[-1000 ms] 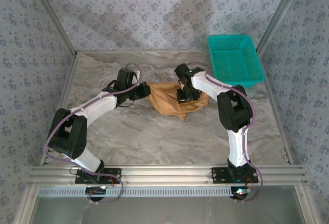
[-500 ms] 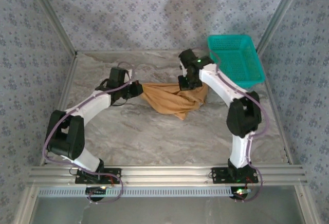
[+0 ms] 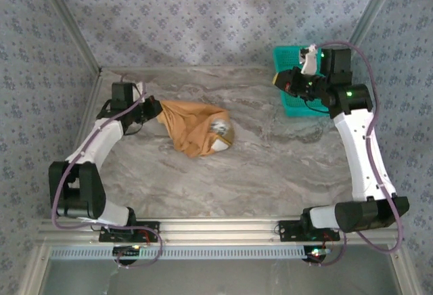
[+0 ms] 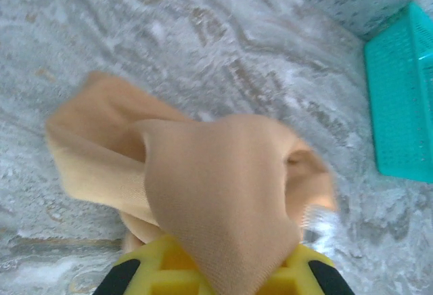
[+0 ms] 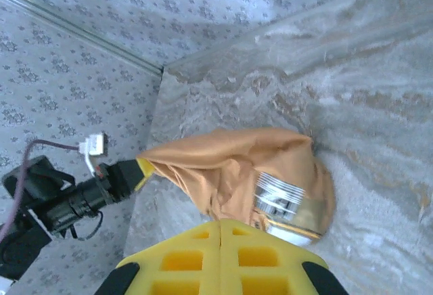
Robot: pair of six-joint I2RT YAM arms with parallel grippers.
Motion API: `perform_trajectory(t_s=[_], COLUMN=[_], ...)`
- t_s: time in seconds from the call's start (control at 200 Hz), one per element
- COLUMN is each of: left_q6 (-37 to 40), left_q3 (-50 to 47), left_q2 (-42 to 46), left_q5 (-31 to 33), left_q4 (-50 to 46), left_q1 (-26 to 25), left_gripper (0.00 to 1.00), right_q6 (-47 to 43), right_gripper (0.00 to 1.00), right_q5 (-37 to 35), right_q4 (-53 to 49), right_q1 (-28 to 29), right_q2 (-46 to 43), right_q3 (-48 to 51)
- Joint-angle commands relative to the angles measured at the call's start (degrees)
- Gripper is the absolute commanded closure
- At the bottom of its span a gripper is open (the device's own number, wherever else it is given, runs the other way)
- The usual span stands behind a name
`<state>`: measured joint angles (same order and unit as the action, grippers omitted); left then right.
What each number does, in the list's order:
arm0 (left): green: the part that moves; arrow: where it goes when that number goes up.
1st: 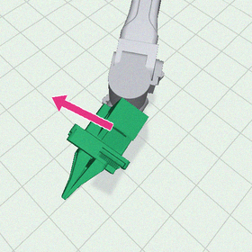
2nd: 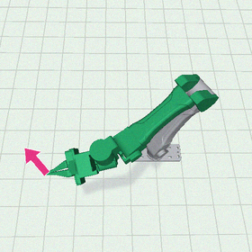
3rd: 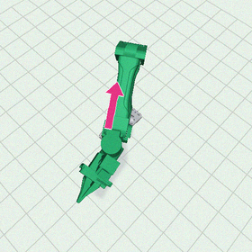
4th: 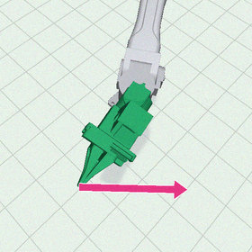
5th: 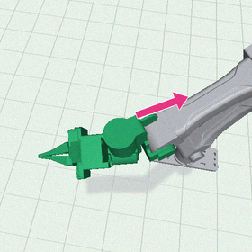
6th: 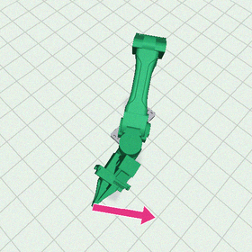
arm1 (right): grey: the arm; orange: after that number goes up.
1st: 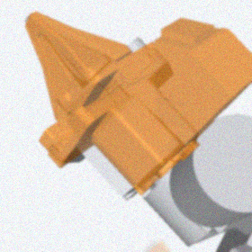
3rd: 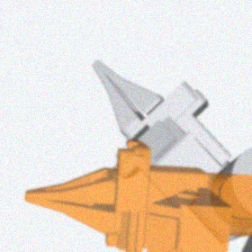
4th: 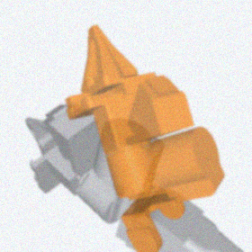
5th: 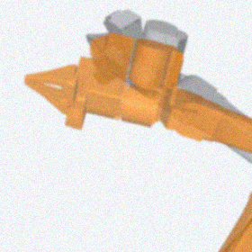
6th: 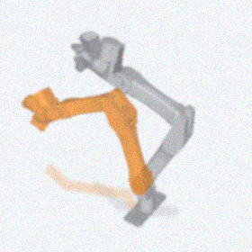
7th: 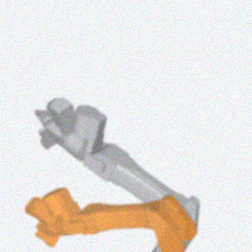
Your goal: Fold the inside-out t-shirt
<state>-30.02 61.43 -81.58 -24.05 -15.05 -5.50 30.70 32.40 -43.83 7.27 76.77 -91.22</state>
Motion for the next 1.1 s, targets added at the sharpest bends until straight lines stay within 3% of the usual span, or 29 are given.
perform_trajectory(t_s=[0.0,0.145,0.21,0.305,0.43,0.56,0.799,1.004,1.044,1.094], left_q6=[-0.4,0.0,0.0,-0.2,-0.2,-0.3,-1.5,-2.3,-2.2,-2.1], left_q3=[4.6,6.4,6.2,5.4,4.3,3.6,1.7,0.3,0.2,0.3], left_q2=[4.8,2.8,2.1,1.9,2.2,2.1,2.2,3.7,4.0,4.3], left_q5=[-1.2,-1.9,-1.8,-1.0,0.1,0.6,1.4,1.4,1.4,1.1], left_q4=[0.2,-0.2,-0.1,0.1,0.1,0.1,-0.2,-0.8,-1.4,-1.9], left_q1=[-1.8,-5.3,-5.6,-5.6,-5.5,-5.4,-3.8,-1.7,-1.1,-0.4], left_gripper=[1.00,1.00,1.00,1.00,1.00,1.00,1.00,1.00,1.00,1.00], right_q6=[1.1,-1.7,-2.1,-2.6,0.6,4.3,2.9,7.3,8.5,10.5], right_gripper=[1.00,1.00,0.93,0.73,0.38,0.25,0.20,0.20,0.24,0.41], right_q5=[-1.8,-12.1,-16.0,-19.3,-20.5,-22.5,-28.5,-39.4,-40.8,-40.8], right_q4=[2.0,2.3,3.8,6.5,16.9,29.6,30.1,21.7,18.4,15.1], right_q1=[1.6,10.8,15.7,22.5,30.3,38.4,46.3,47.3,47.0,46.6], right_q2=[1.9,7.2,10.4,15.4,19.6,23.7,38.8,53.4,56.4,59.3], right_q3=[6.7,8.9,9.5,9.3,11.3,13.4,1.0,-14.8,-19.0,-22.7])
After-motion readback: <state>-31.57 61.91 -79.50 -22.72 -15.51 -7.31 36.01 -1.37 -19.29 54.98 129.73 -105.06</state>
